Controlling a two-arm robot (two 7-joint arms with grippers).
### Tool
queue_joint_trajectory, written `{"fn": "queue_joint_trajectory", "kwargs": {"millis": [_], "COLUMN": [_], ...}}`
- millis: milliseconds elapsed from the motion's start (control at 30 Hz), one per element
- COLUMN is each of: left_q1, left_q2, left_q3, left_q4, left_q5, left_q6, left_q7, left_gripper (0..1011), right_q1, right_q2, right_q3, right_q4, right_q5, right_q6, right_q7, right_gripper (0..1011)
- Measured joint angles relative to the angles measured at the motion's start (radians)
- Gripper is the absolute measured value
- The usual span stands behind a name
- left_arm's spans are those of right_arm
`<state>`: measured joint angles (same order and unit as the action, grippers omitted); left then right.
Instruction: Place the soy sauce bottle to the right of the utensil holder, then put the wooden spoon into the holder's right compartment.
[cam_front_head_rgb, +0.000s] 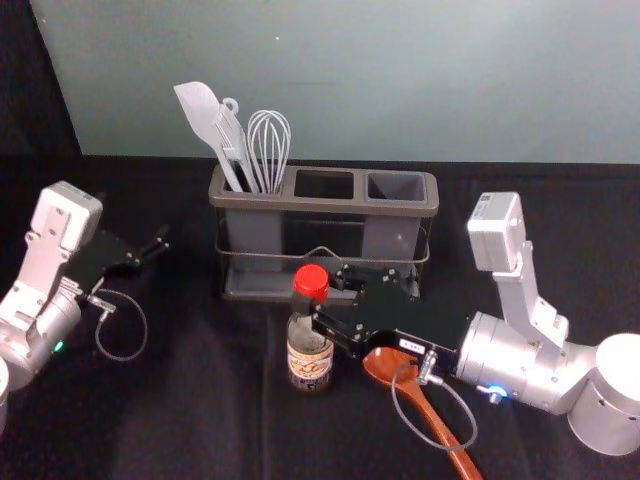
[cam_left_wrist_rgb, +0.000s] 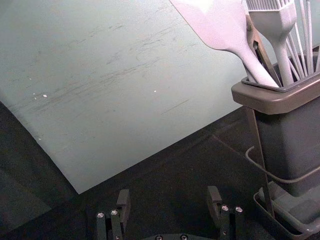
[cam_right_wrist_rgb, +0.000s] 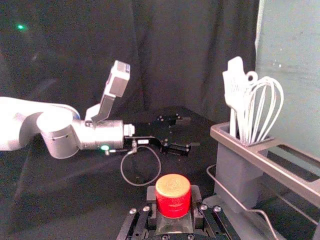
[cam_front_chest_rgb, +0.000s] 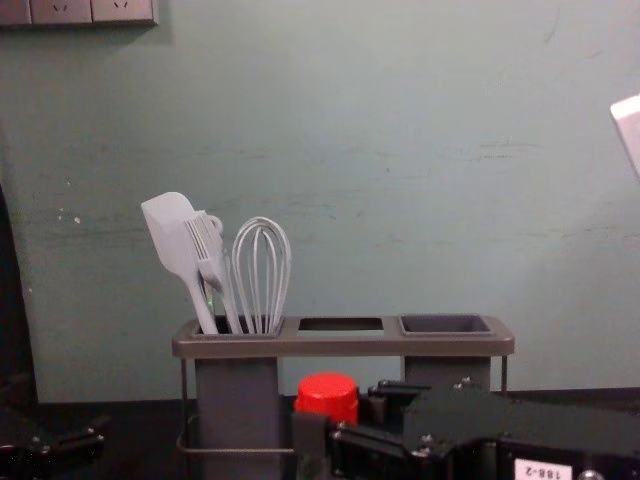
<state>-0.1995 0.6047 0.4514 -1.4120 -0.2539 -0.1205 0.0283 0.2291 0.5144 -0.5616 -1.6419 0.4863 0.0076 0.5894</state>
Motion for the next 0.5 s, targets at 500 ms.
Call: {"fn": "queue_joint_trajectory", "kwargs": {"millis": [500], "left_q1": [0.000], "left_q2": [0.000], "left_q3": [0.000], "left_q4": [0.000], "left_q5": [0.000], "left_q6": [0.000], "left_q7": [0.000], "left_gripper": [1005], "right_q1": [-0.079], "right_q2": [0.064], "right_q3": [0.075], "right_q4": [-0.122], "right_q5": [0.026], "right_q6": [-0.017], "right_q7": [-0.034], "right_gripper": [383]}}
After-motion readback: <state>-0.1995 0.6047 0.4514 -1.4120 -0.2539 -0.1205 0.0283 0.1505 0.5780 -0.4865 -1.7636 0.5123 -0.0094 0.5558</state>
